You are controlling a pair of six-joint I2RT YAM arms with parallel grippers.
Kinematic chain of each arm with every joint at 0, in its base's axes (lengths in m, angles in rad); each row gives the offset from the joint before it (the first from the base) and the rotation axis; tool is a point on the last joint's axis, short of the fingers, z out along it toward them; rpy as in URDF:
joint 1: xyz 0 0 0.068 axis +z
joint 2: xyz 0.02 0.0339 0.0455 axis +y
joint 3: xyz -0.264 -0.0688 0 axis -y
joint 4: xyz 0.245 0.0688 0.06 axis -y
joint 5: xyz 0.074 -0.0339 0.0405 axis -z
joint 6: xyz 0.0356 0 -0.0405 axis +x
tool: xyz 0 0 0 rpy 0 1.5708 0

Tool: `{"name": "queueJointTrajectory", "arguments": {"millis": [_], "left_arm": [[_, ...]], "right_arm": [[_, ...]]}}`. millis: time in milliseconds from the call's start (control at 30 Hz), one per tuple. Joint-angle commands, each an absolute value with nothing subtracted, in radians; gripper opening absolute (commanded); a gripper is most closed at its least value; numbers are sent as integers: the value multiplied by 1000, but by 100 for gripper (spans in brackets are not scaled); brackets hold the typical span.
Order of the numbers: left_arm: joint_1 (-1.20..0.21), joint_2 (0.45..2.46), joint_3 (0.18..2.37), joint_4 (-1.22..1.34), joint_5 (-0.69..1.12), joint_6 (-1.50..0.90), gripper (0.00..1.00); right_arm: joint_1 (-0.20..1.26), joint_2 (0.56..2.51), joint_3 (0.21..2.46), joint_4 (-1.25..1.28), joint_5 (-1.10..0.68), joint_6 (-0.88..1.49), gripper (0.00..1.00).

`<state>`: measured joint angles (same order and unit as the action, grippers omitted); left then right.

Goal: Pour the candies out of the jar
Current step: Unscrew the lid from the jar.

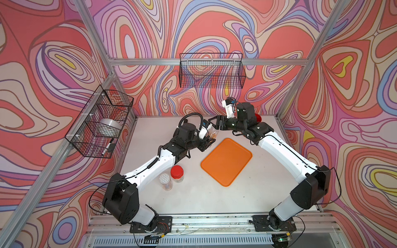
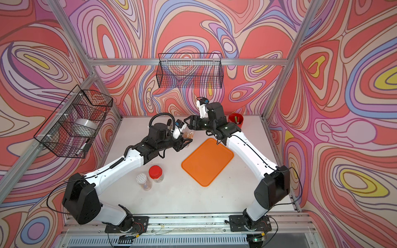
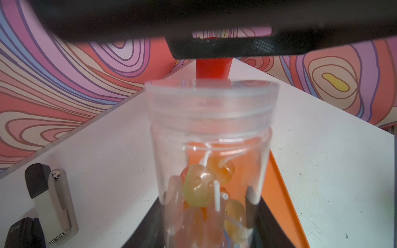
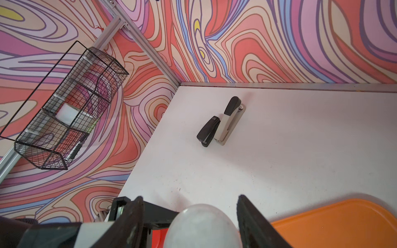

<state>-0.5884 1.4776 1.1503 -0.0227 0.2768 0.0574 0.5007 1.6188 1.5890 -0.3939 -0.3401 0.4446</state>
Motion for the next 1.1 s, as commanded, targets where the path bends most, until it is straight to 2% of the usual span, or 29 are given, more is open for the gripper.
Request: {"name": "queueJointTrajectory", "arguments": {"millis": [0,233,333,467,667,733,933,1067], "left_arm": [[-595,1486,1196,-28,262,83,0],[-597,1481,1193,-18,264,81,0],[-597,1482,1195,-18,261,81,0],[-596,1483,1193,-11,262,71,0],[-596,1483,1187,-3,284,63,0],[-588,1477,1183,1,336,59,0],[-520,1442,1150,73,727,10,0],[-509,1408,1126,109,843,-1,0]], "right_arm": [[513,1640,1565,-402,-322,471,68],[516,1650,1554,-410,-298,477,66],[520,1651,1549,-403,-299,480,59],[526,1657,1549,-411,-290,480,59],[526,1641,1530,-383,-320,446,35],[525,1622,1514,-347,-400,379,32],[511,1583,1485,-267,-791,168,26],[498,1562,1473,-263,-900,143,24]]}}
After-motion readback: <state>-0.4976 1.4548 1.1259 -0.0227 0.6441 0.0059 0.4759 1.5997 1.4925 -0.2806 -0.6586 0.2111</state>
